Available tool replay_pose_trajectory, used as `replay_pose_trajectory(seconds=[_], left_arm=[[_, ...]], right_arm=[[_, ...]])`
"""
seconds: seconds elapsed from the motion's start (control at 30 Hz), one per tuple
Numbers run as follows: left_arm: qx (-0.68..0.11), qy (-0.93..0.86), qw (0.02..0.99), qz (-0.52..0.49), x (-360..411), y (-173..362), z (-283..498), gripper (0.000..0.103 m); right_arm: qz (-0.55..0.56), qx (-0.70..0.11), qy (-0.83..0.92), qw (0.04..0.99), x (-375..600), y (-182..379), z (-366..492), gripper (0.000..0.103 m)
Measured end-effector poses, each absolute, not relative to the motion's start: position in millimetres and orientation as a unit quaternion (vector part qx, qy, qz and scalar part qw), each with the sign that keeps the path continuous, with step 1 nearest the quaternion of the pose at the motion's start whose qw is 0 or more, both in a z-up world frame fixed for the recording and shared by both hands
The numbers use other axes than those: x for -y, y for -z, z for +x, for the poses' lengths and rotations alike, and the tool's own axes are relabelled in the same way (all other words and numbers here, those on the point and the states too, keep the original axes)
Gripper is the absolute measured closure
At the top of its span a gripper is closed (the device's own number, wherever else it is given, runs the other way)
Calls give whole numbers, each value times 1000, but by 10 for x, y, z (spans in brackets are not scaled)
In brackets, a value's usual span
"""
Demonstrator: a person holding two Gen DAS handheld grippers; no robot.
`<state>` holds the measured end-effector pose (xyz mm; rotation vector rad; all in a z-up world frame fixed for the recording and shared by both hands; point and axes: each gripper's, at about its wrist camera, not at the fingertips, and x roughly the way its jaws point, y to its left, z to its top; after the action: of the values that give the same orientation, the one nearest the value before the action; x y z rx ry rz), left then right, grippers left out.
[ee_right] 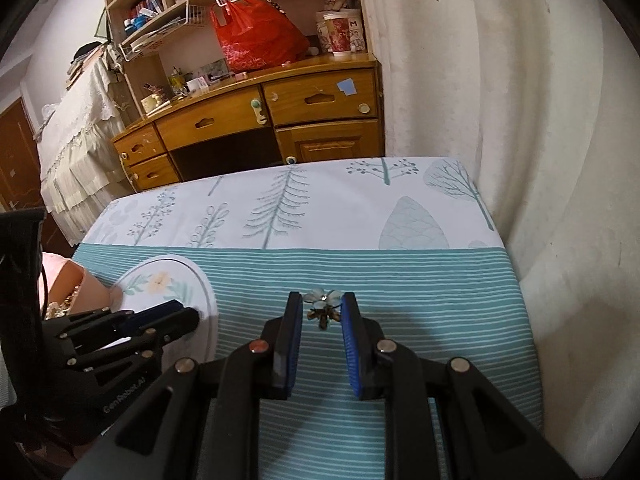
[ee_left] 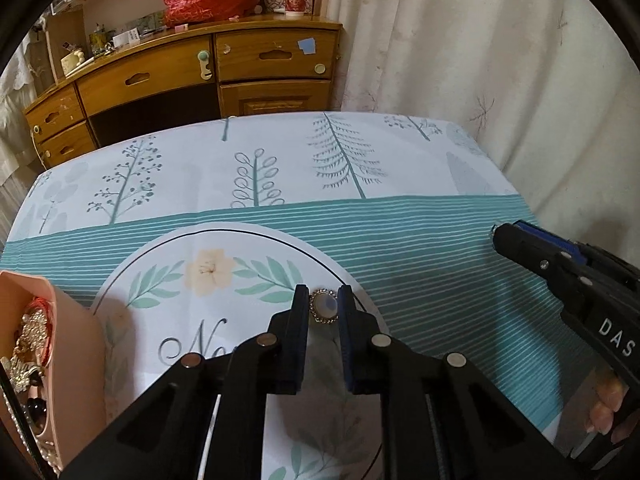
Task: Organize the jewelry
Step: 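Grasp the gold pendant with the left tool while the right tool grasps the flower brooch, then carry the pendant and brooch into the peach tray and open both tools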
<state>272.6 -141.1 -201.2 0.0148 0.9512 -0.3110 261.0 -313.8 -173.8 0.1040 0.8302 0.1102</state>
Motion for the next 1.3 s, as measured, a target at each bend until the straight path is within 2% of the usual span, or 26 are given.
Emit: replay_pose_trajectory(seconds=[0.37, 0.7, 1.13, 1.17, 1.2, 1.23, 1.3], left_arm=[[-426, 128, 895, -22, 873, 1486, 2467, 91], [-399, 96, 909, -73, -210, 1241, 2033, 91], [-414, 140, 899, -30, -1262, 1156, 1745, 90], [-418, 140, 897, -32, -1290, 1150, 1751, 85], [-420, 139, 896, -32, -1308, 1140, 1751, 73], [-419, 139, 897, -32, -1303, 1128, 1752, 68], [-413, 141, 899, -35, -1325, 1079, 1709, 54]], right_arm=[[93, -396, -96, 908, 2800, 1465, 2505, 84], [134, -394, -169, 894, 1886, 1348, 2365, 84], [185, -398, -168, 883, 666, 1317, 1952, 83], [186, -398, -165, 883, 646, 1312, 1927, 83], [188, -401, -158, 883, 627, 1307, 1896, 82], [192, -403, -154, 882, 636, 1307, 1875, 81], [202, -407, -140, 880, 664, 1290, 1836, 73]])
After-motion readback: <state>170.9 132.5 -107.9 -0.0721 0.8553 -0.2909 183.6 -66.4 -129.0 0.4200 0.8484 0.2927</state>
